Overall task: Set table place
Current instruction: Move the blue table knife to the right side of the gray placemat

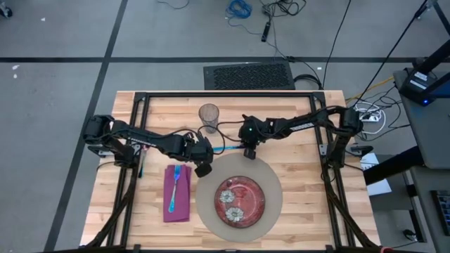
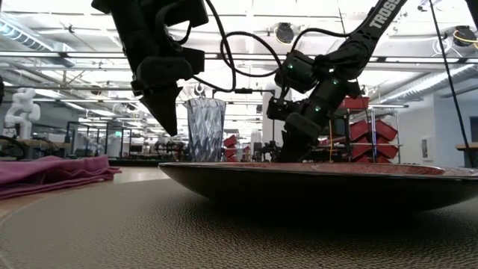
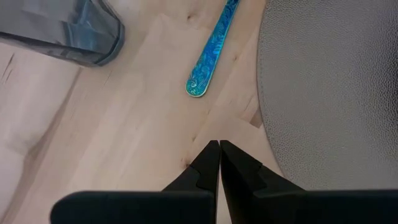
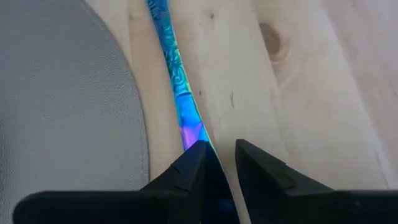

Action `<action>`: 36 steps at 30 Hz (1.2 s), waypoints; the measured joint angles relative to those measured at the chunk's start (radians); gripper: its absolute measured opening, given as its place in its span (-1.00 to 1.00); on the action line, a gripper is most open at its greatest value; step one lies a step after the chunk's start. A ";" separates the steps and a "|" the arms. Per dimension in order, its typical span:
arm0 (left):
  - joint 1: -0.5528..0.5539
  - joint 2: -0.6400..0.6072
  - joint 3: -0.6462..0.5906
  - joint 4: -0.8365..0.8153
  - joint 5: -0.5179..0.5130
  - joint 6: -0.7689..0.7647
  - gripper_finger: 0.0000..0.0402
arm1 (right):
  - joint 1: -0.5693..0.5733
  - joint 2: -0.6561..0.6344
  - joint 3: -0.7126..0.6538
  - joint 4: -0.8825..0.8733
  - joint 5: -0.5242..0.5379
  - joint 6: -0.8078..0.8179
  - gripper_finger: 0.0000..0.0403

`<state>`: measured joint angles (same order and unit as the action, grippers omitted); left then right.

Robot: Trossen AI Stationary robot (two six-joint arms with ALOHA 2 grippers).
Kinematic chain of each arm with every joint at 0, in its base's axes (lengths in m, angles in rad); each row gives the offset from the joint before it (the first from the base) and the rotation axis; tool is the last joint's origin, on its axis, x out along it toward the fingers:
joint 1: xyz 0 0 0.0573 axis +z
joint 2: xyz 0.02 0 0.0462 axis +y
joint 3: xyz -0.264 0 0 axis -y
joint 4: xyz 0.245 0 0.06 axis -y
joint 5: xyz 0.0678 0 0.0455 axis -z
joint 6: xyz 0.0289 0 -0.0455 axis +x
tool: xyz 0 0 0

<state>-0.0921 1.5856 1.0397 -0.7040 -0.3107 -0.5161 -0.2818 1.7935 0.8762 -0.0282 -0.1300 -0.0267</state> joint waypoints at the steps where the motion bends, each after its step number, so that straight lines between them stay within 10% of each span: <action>1: 0.000 0.000 0.000 0.000 0.000 0.000 -1.00 | 0.005 0.000 0.000 -0.001 0.001 -0.005 -0.63; 36: -0.022 0.000 0.000 0.012 0.039 0.008 -1.00 | -0.024 -0.084 -0.037 -0.508 0.175 -0.010 -0.63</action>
<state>-0.1141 1.5856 1.0397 -0.6915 -0.2718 -0.5083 -0.3058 1.7091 0.8394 -0.5358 0.0447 -0.0365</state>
